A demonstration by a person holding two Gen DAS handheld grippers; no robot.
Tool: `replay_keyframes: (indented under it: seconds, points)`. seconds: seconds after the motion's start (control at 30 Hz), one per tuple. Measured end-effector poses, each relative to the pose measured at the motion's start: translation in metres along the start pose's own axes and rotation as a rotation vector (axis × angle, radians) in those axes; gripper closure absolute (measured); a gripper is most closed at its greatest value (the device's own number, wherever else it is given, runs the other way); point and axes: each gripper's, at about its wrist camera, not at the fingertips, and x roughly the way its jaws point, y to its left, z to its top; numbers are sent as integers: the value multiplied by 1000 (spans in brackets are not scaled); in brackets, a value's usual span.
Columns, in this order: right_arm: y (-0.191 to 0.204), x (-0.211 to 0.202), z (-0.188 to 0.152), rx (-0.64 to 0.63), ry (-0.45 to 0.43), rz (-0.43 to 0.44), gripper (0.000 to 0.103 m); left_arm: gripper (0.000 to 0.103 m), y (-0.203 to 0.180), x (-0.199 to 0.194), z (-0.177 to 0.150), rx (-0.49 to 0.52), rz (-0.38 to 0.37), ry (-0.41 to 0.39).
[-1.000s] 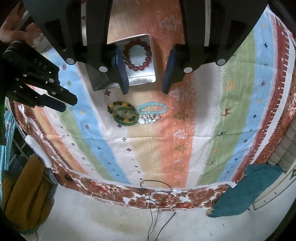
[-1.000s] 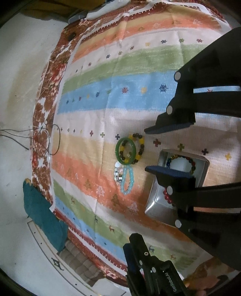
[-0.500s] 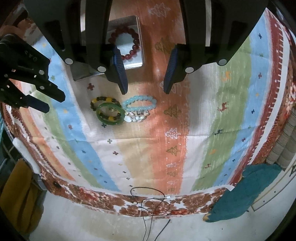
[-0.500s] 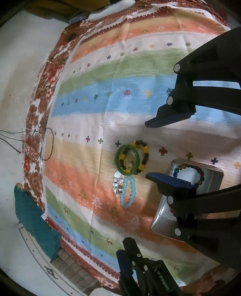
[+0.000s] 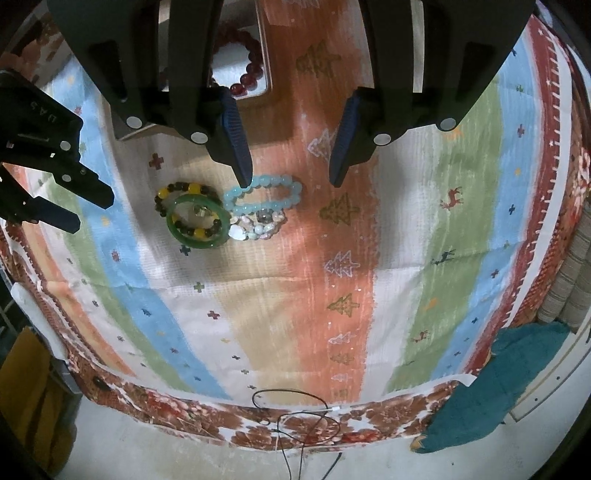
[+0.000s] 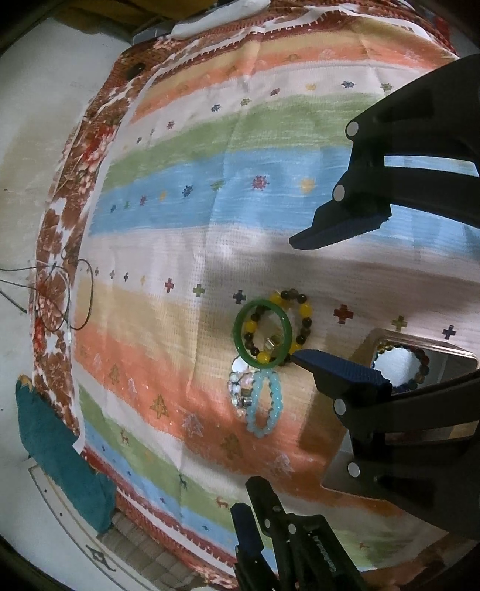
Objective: Organize jewelry
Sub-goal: 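Move both tools back over the green jade bangle and white bead bracelet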
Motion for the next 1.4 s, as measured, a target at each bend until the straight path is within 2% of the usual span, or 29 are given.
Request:
replay_keyframes:
  seconds: [0.17,0.3,0.4,0.77,1.17,1.3,1.4]
  points:
    - [-2,10,8,8,15,5,44,59,-3,11,8,19,4,17]
    - [-6,19,13,31,28,55,43,58,-3,23,14,21,-2,33]
    - [-8,29,16,31,42,42,43,58,-2,30,17,12,-30,55]
    - [-14,60,26,62,100,61,43,57,-5,53,32,34,-34,68]
    - [-15,90,33,55,155,58,43,57,-8,94,38,66,-47,145]
    - [-15,100,33,53,176,59,50,59,-9,106,40,71,-48,163]
    - [-16,105,33,49,187,60,56,68,-9,112,41,69,-55,173]
